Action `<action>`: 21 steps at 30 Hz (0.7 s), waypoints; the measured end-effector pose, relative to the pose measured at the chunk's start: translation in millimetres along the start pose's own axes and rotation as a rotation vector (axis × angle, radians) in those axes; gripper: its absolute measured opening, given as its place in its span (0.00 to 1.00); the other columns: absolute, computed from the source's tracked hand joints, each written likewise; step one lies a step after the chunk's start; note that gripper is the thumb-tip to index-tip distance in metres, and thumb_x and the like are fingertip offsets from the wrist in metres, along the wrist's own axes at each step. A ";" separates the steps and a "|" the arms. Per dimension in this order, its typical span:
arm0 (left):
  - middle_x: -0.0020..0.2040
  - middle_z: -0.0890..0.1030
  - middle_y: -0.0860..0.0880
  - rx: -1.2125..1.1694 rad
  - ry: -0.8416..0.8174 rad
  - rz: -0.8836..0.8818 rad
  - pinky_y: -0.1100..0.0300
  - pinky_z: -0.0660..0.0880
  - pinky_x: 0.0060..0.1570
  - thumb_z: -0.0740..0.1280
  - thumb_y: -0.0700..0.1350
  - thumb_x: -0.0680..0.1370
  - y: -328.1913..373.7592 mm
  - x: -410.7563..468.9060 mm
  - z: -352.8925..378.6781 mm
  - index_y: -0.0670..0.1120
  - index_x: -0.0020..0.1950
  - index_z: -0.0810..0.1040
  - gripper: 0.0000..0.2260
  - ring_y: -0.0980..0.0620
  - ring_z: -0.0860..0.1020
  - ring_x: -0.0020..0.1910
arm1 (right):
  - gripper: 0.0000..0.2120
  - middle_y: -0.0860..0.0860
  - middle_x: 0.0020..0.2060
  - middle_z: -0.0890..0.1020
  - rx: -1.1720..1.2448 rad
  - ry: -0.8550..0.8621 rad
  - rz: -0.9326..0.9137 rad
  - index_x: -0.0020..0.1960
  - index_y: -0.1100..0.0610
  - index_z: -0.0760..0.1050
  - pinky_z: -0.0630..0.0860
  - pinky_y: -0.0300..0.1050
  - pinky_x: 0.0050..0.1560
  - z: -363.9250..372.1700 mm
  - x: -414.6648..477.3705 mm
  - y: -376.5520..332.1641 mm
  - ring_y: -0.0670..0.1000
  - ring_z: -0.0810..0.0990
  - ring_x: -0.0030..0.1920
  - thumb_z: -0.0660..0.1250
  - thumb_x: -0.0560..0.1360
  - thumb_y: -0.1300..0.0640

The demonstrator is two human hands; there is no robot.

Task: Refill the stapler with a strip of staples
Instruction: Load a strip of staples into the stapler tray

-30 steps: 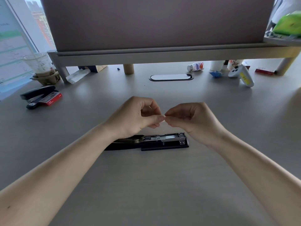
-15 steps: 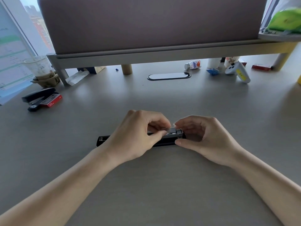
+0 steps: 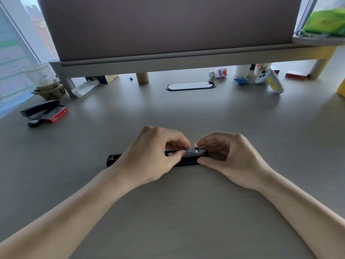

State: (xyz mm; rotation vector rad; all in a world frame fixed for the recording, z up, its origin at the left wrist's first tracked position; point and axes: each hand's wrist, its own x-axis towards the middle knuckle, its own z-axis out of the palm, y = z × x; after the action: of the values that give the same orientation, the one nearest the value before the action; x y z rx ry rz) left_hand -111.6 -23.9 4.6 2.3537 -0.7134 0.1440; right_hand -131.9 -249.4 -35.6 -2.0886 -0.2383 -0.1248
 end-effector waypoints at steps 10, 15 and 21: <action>0.41 0.89 0.57 0.006 -0.012 0.001 0.80 0.70 0.38 0.76 0.38 0.75 -0.7 -0.3 -0.8 0.51 0.47 0.89 0.07 0.62 0.86 0.44 | 0.13 0.46 0.46 0.90 -0.002 -0.004 0.004 0.52 0.48 0.86 0.84 0.44 0.58 0.4 0.1 0.9 0.42 0.89 0.49 0.81 0.71 0.61; 0.40 0.89 0.57 0.078 -0.041 0.028 0.76 0.71 0.36 0.75 0.42 0.76 -2.9 1.4 -1.9 0.53 0.48 0.89 0.07 0.59 0.86 0.42 | 0.13 0.44 0.46 0.90 -0.014 -0.001 -0.002 0.52 0.48 0.86 0.84 0.44 0.58 0.5 0.1 1.0 0.42 0.89 0.49 0.81 0.71 0.60; 0.43 0.88 0.58 0.165 -0.087 0.018 0.73 0.69 0.36 0.76 0.48 0.76 -5.5 -2.7 -3.3 0.55 0.52 0.87 0.06 0.66 0.78 0.33 | 0.13 0.45 0.46 0.90 0.006 -0.004 -0.006 0.52 0.48 0.86 0.84 0.47 0.59 1.2 0.9 2.9 0.43 0.89 0.50 0.81 0.71 0.61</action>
State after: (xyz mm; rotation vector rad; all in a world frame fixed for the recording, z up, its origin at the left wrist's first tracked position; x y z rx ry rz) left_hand -110.6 -17.1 3.3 2.5244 -0.7914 0.1130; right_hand -130.4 -249.6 -38.5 -2.0822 -0.2472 -0.1239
